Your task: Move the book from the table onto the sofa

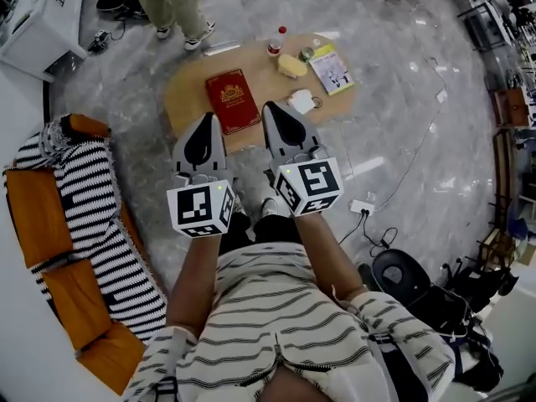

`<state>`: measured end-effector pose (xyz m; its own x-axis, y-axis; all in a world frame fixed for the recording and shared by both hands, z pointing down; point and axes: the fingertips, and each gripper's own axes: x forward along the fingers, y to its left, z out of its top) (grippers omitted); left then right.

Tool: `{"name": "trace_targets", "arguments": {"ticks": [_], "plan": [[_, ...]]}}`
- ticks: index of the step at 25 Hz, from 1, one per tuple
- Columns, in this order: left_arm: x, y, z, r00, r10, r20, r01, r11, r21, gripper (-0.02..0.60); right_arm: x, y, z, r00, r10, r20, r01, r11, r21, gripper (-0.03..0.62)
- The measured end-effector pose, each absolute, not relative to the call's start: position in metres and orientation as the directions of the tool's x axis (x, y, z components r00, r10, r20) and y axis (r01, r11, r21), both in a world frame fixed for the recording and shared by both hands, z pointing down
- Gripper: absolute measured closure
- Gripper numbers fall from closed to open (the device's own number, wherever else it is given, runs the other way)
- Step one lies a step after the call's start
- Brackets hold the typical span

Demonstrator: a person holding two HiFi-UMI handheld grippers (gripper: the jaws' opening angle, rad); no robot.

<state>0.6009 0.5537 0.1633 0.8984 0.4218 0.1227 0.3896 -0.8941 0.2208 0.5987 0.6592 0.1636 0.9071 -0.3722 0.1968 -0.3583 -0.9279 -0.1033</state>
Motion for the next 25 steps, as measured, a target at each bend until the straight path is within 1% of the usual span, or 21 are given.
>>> {"name": "trace_targets", "arguments": {"ticks": [13, 25], "plan": [[0.664, 0.575, 0.269, 0.876, 0.386, 0.290, 0.302, -0.907, 0.295, 0.577, 0.672, 0.681, 0.264, 0.848, -0.405, 0.342, -0.363, -0.914, -0.180, 0.582], [0.714, 0.594, 0.378, 0.833, 0.363, 0.418, 0.219, -0.909, 0.354, 0.577, 0.728, 0.700, 0.368, 0.786, -0.433, 0.442, -0.369, -0.901, -0.227, 0.580]]}}
